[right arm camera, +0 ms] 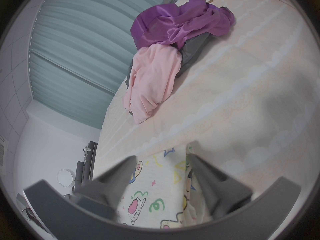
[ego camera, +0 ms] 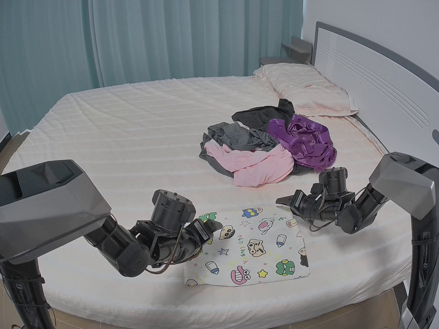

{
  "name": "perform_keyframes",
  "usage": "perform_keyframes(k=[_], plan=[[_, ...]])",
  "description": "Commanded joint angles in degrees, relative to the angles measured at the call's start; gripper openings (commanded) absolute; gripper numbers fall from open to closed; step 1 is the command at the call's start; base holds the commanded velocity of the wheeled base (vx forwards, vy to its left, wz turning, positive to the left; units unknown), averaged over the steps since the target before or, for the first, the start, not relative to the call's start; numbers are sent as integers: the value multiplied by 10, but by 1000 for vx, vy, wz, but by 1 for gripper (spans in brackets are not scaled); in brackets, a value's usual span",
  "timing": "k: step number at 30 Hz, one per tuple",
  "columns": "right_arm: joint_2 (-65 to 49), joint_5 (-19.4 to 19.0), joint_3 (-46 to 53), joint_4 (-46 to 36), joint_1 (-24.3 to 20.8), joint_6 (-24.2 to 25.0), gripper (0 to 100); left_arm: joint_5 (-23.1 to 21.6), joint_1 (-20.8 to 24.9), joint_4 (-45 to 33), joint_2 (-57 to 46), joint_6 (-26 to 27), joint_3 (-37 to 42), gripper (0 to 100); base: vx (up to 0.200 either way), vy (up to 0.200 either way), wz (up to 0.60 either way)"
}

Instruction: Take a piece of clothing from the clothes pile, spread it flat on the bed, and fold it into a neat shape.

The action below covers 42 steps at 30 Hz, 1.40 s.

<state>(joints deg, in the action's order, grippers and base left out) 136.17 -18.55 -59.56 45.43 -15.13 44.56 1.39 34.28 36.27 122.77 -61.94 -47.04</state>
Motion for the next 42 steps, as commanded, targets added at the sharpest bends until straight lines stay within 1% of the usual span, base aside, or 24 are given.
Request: perform_keyframes(k=[1,5,18,19,23,26,29,30,32,35,36,38,39,41,42], plan=[[14,4,-13,-1,-3,0,0,0,4,0,11,0,-1,100,0,0,0],[15,19,-25,-1,4,0,0,-1,4,0,12,-1,-1,100,0,0,0],[15,21,-21,4,8,1,0,-1,8,-1,24,-1,-4,100,0,0,0],[14,21,-21,3,8,1,100,0,8,-1,24,-1,-4,100,0,0,0],[8,22,-15,4,10,0,100,0,7,0,19,-2,-5,100,0,0,0],[-17,22,-4,4,23,-1,100,0,-2,-1,-8,-2,-5,100,0,0,0],[-47,33,19,5,34,-3,100,1,-18,-1,-38,-1,-6,100,0,0,0],[-67,41,41,8,39,-7,100,1,-25,-3,-56,-1,-5,100,0,0,0],[-103,47,73,17,46,-13,100,3,-29,-5,-82,3,2,100,0,0,0],[-173,48,140,42,54,-27,100,7,-49,-6,-139,15,20,100,0,0,0],[-181,48,147,46,54,-30,100,7,-52,-6,-146,16,21,100,0,0,0],[-254,49,209,69,60,-53,100,8,-74,-9,-206,29,42,100,0,0,0],[-264,49,217,71,61,-56,100,8,-76,-10,-213,31,45,100,0,0,0],[-357,49,283,90,69,-79,100,28,-102,-9,-269,60,78,100,0,0,0],[-361,49,286,91,70,-81,100,30,-104,-9,-272,62,79,100,0,0,0]])
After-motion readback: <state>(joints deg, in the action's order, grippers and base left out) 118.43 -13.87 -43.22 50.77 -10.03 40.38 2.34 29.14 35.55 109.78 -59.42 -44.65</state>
